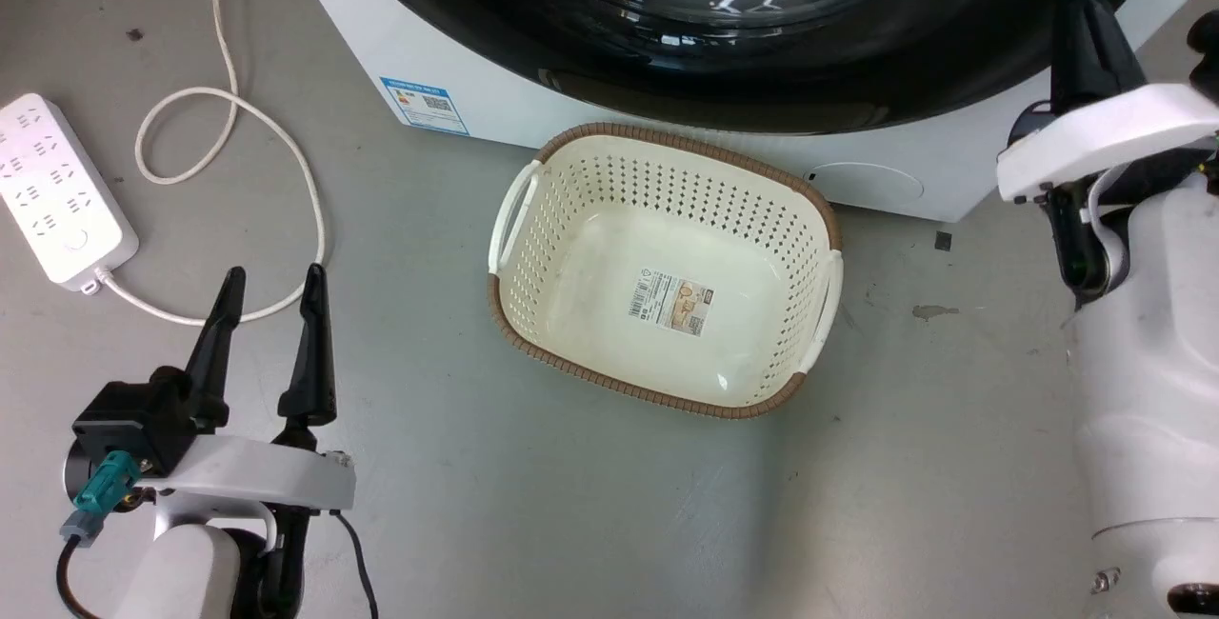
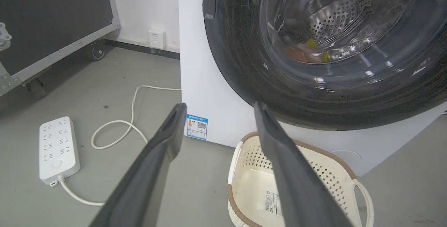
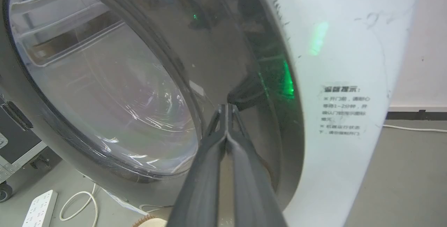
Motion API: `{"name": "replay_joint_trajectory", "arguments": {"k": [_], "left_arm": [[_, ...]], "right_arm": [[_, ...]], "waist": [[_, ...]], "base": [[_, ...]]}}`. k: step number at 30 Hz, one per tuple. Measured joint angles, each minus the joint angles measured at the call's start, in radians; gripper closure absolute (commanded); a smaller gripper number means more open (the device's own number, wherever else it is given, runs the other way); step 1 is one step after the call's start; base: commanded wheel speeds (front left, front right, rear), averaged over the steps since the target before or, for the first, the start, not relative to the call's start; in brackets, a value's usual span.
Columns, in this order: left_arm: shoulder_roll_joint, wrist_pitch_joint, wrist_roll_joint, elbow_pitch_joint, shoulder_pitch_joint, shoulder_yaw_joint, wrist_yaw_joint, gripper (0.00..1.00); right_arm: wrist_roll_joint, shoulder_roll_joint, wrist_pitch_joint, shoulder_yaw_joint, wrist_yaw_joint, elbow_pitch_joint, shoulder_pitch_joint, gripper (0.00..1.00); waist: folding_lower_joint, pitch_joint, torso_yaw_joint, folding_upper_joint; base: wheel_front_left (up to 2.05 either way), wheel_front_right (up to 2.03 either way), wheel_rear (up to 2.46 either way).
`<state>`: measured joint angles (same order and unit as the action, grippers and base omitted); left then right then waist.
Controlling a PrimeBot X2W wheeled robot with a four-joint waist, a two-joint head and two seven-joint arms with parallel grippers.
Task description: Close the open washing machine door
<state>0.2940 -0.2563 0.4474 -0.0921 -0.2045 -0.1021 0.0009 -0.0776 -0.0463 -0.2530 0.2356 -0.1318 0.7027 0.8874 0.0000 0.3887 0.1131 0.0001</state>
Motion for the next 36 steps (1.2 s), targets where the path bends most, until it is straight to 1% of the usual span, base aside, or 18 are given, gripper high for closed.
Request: {"name": "replay_joint_trajectory", "arguments": {"k": [7, 10, 12, 19, 23, 30, 36], "left_arm": [[-0.011, 0.0, -0.018, -0.021, -0.002, 0.02, -0.014, 0.0], [-0.015, 0.0, -0.027, -0.029, -0.001, 0.029, -0.019, 0.0], [-0.019, 0.0, -0.034, -0.033, 0.002, 0.035, -0.021, 0.0], [-0.03, 0.0, -0.053, -0.04, 0.039, 0.051, -0.02, 0.0], [-0.034, 0.0, -0.069, -0.041, 0.066, 0.052, -0.01, 0.0], [-0.046, 0.0, -0.077, -0.033, 0.116, 0.048, 0.015, 0.0], [-0.049, 0.021, -0.078, -0.023, 0.133, 0.032, 0.018, 0.0]], "right_arm": [[-0.004, 0.002, 0.0, -0.002, 0.0, -0.009, 0.013, 1.0], [-0.032, 0.001, -0.002, -0.027, 0.0, -0.051, -0.003, 1.0], [-0.051, 0.001, -0.004, -0.049, 0.0, -0.098, -0.041, 1.0], [-0.054, -0.001, -0.004, -0.088, 0.001, -0.311, -0.271, 1.0], [-0.048, -0.001, -0.004, -0.103, 0.001, -0.41, -0.41, 1.0], [-0.064, -0.001, 0.024, -0.129, 0.001, -0.525, -0.639, 1.0], [-0.102, -0.001, 0.052, -0.151, 0.001, -0.597, -0.797, 1.0]], "waist": [[0.0, -0.008, -0.01, 0.0], [0.0, -0.034, -0.02, 0.0], [0.0, -0.058, -0.029, 0.0], [-0.0002, -0.168, -0.075, 0.0], [-0.0003, -0.235, -0.111, 0.0], [-0.0003, -0.336, -0.178, 0.0], [-0.0003, -0.391, -0.206, 0.0]], "base": [[0.0, 0.0, 0.0], [0.0, 0.0, 0.0], [0.0, 0.0, 0.0], [0.0, 0.0, 0.0], [0.0, 0.0, 0.0], [0.0, 0.0, 0.0], [0.0, 0.0, 0.0]]}}
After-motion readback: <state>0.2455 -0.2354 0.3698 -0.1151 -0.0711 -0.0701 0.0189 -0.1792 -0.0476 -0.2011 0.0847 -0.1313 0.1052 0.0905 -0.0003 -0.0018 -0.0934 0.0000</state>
